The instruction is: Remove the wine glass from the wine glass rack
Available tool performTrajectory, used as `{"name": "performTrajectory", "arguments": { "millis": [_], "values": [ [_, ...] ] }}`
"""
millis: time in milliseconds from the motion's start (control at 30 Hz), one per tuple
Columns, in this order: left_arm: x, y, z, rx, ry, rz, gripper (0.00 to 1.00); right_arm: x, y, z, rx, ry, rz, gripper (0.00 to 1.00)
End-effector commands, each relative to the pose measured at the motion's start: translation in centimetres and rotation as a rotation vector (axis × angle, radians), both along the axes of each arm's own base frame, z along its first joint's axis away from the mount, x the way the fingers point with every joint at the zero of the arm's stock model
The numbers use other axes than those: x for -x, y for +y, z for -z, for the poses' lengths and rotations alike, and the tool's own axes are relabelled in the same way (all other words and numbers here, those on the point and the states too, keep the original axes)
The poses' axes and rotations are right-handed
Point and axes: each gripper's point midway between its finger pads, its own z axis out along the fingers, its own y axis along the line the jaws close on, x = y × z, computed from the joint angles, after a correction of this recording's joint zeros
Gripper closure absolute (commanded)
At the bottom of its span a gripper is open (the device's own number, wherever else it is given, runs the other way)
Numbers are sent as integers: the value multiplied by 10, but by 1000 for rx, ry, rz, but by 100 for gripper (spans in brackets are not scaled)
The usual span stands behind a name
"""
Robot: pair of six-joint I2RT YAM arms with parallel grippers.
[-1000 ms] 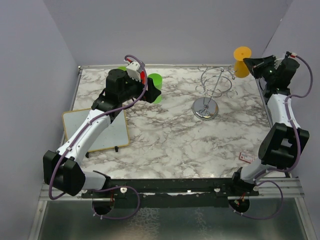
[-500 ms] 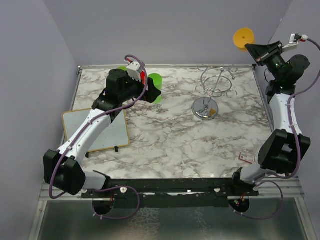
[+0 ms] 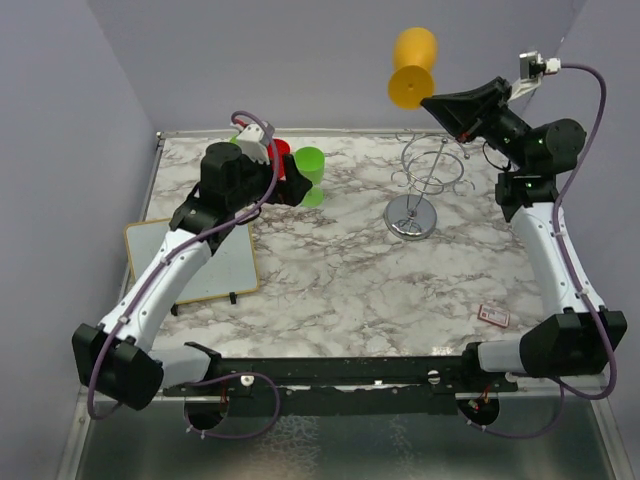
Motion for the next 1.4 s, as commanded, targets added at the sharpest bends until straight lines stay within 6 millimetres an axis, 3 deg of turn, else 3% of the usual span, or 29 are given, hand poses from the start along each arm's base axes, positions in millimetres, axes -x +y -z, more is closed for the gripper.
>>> {"name": "performTrajectory", "arguments": {
  "millis": [0, 233, 433, 567, 767, 967, 1233, 1367],
  "values": [
    [31, 34, -67, 97, -78, -146, 3, 29, 27, 2, 77, -132, -73, 99],
    [85, 81, -127, 134, -179, -280, 3, 68, 80, 39, 132, -249, -194, 99],
    [111, 77, -143, 171, -123, -223, 3, 124, 133, 80, 212, -495, -254, 99],
    [116, 72, -148, 176, -81, -196, 3, 149, 150, 108, 232, -554, -316, 99],
    [115, 76, -145, 142, -12, -234, 3, 169, 159, 148, 245, -560, -363, 99],
    [115, 68, -145, 165, 53, -211, 2, 171, 156, 177, 298, -590, -334, 99],
    [94, 44, -126, 167, 201, -165, 1, 176, 153, 208, 393, -700, -317, 99],
    [82, 38, -130, 188, 223, -178, 1, 175, 156, 218, 424, -713, -316, 99]
  ]
}}
